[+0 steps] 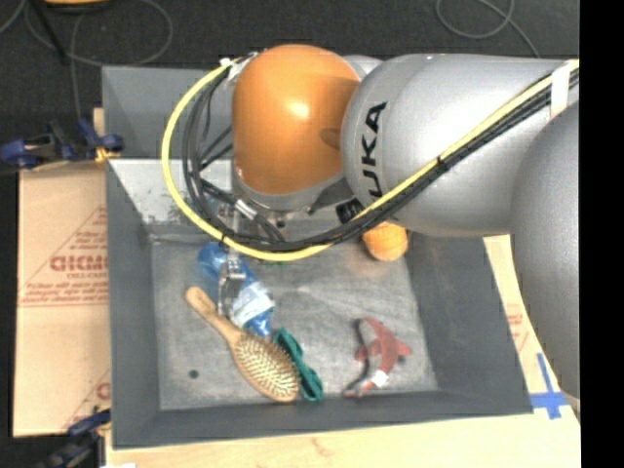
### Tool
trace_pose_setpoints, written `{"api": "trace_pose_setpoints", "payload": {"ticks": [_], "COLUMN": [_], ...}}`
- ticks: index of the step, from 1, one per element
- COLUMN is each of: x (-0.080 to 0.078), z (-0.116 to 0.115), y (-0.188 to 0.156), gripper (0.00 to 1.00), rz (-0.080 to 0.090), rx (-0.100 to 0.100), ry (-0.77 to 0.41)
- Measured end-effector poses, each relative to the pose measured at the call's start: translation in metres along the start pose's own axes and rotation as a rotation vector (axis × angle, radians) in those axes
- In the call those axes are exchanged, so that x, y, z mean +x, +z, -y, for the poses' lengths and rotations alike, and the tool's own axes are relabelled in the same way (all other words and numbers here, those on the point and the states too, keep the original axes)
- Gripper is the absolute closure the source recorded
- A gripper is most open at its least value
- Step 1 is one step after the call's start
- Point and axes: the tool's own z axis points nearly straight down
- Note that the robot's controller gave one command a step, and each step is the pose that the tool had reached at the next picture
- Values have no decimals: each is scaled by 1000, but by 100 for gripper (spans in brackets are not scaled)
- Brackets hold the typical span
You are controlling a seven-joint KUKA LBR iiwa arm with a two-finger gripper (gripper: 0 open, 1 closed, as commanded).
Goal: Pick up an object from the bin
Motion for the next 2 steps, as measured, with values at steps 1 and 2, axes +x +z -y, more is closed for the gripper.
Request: {"api": "trace_pose_setpoints", "payload": {"ticks": [1, 2], "x": [-2, 20], "z": [1, 8], "y": [-4, 59], "gripper": [0, 0], "rz": [7, 10], "rx": [-1, -2], "ry": [4, -11]}}
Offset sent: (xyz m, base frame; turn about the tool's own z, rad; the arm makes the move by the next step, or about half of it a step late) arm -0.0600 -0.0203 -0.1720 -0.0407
